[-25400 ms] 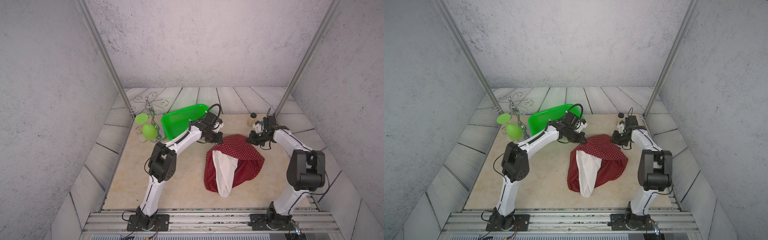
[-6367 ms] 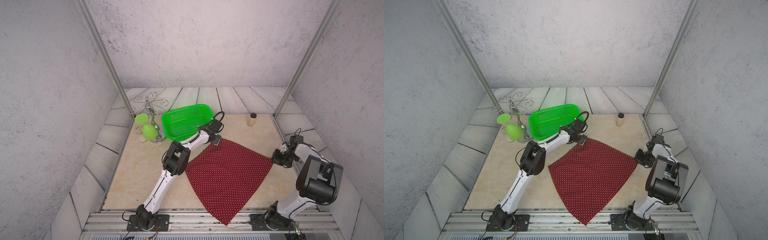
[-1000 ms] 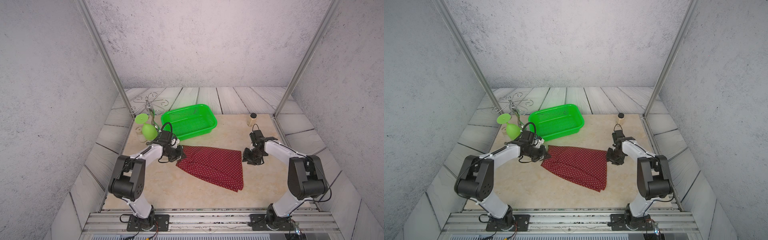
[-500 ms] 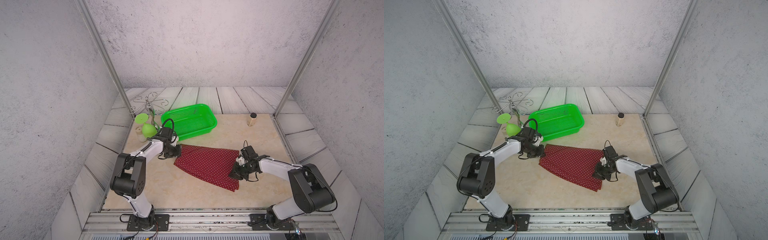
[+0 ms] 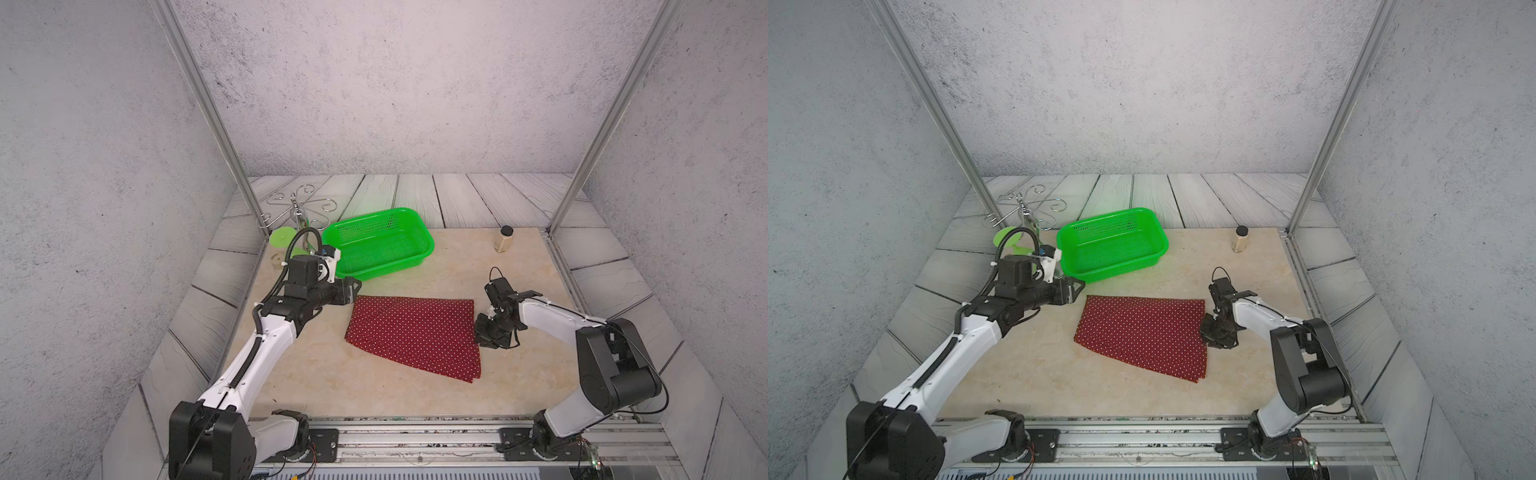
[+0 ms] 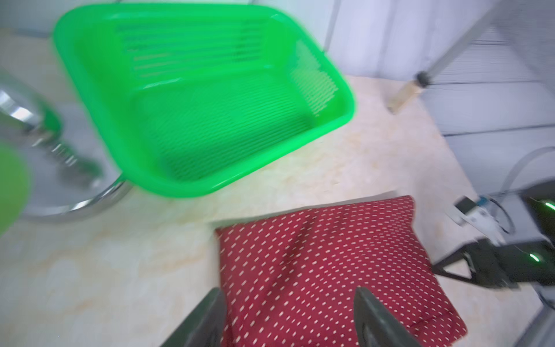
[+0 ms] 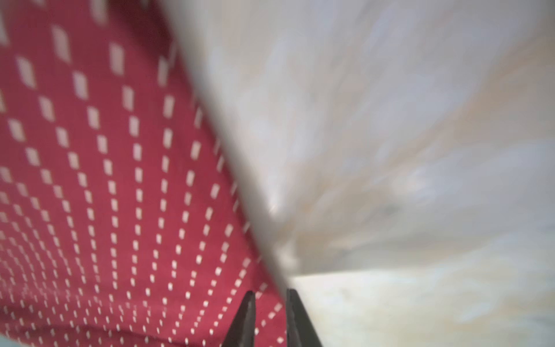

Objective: Roll up the skirts
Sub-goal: Adjust the skirt at the center of the board.

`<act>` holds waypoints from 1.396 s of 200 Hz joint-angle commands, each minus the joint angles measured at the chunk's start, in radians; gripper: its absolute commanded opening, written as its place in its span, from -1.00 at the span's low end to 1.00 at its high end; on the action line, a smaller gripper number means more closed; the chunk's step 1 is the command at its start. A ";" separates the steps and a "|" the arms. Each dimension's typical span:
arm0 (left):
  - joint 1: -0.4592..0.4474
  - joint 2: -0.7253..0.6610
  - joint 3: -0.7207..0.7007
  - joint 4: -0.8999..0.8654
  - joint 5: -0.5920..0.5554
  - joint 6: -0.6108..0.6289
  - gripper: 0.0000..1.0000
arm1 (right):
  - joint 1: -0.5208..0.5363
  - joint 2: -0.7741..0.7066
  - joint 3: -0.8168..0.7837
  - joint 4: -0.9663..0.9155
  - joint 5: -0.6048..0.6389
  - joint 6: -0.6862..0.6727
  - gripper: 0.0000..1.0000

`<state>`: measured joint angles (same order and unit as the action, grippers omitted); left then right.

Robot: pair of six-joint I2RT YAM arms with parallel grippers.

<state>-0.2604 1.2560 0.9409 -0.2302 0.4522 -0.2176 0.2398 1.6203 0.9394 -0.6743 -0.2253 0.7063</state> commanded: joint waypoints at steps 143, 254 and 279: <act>-0.113 0.526 0.018 -0.364 -0.155 -0.225 0.16 | 0.406 -0.087 -0.203 0.359 -0.266 0.323 -0.93; -0.493 0.401 -0.056 0.062 0.165 -0.629 0.21 | -0.171 0.337 0.287 -0.179 0.026 -0.055 -1.00; -0.553 0.377 -0.030 0.203 0.217 -0.602 0.26 | -0.192 0.277 0.395 -0.203 0.143 -0.173 -1.00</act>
<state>-0.7761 1.6562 0.8745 -0.2077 0.5816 -0.7940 0.0605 1.9224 1.2762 -0.8097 -0.2462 0.6952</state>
